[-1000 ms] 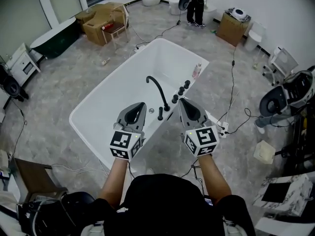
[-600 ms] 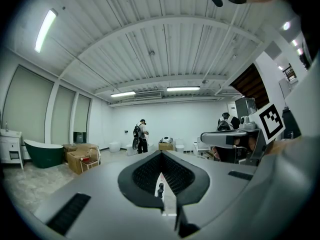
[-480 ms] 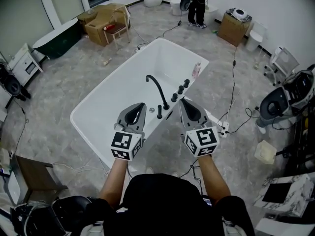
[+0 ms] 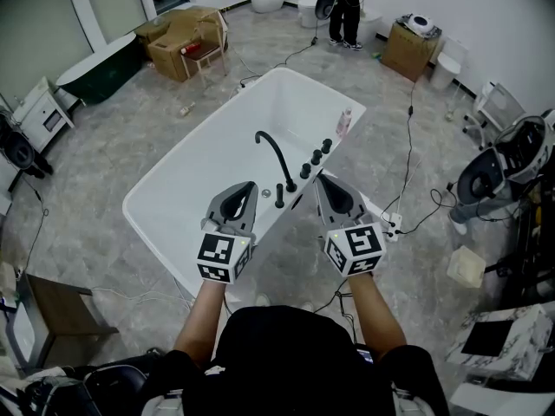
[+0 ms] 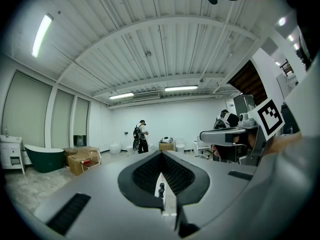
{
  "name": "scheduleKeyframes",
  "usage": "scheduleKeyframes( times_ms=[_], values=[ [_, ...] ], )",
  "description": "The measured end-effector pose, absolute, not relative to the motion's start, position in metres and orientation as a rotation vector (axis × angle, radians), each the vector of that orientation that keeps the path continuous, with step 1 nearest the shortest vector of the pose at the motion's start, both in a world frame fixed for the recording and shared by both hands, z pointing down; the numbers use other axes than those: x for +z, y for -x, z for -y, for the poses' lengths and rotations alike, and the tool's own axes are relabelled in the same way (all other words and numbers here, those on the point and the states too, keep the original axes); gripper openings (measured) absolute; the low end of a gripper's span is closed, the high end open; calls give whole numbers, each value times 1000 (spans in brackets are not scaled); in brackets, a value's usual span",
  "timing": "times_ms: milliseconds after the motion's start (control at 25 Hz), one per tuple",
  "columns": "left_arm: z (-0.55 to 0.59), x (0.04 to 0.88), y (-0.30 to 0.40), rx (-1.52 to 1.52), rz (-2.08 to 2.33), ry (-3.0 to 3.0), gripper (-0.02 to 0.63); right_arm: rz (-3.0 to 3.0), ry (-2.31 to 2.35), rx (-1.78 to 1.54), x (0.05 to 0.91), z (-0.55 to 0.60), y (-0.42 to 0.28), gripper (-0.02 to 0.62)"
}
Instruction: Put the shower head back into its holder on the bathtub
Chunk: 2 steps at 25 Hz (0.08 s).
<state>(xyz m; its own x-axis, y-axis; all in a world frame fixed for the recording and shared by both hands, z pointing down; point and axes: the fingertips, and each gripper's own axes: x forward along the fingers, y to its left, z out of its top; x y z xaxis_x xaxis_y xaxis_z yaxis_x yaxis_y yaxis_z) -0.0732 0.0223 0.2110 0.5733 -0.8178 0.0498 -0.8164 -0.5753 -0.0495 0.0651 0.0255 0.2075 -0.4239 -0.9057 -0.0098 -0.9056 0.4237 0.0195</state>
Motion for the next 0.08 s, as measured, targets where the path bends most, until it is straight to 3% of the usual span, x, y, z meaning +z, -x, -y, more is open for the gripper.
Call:
scheduleKeyframes(
  times_ms=[80],
  values=[
    [-22, 213, 74, -111, -1437, 2762, 14, 2646, -1686, -30, 209, -25, -65, 23]
  ],
)
